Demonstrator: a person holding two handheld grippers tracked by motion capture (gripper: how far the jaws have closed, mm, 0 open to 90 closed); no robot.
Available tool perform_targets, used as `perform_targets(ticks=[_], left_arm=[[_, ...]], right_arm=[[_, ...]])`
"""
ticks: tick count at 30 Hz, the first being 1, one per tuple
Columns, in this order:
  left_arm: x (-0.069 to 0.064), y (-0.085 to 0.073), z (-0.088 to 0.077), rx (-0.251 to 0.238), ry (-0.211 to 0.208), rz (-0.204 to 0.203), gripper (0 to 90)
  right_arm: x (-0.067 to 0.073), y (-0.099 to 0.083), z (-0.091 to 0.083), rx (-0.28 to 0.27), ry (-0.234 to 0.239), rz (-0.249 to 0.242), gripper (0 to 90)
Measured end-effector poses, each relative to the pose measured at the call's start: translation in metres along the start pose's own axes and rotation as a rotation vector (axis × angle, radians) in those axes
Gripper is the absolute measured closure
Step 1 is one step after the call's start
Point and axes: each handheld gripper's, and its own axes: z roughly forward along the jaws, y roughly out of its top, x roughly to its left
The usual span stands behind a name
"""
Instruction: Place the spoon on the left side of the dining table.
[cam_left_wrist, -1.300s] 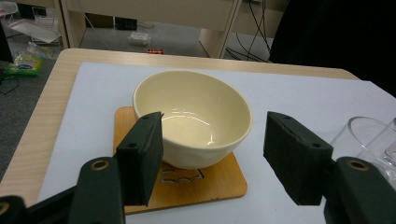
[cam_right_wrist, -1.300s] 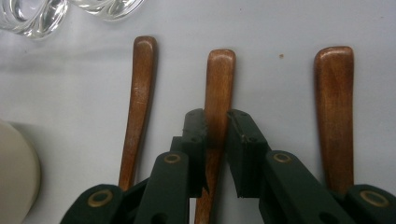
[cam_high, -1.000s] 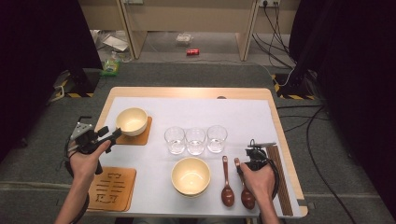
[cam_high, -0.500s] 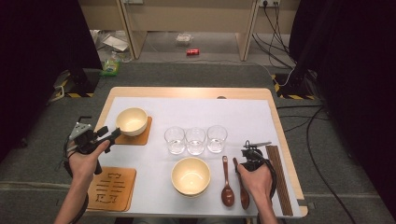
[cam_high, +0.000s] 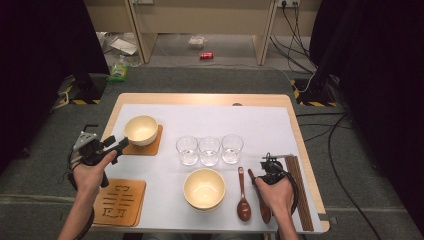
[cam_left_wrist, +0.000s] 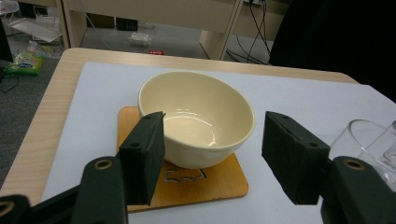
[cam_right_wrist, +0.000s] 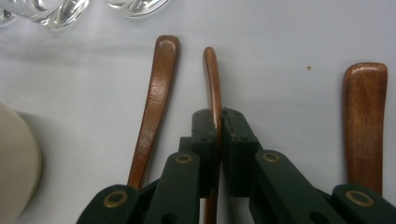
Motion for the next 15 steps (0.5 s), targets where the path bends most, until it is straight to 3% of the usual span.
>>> perform_targets(ticks=[8,15], left_arm=[[0.000,0.000,-0.001,-0.003,-0.001,0.000,39.0],[-0.001,0.001,-0.001,-0.010,-0.002,0.002,39.1]], right_arm=[[0.001,0.001,-0.011,-0.053,0.025,-0.014,84.8],[0.002,0.000,-0.028,-0.162,0.034,-0.058,84.8]])
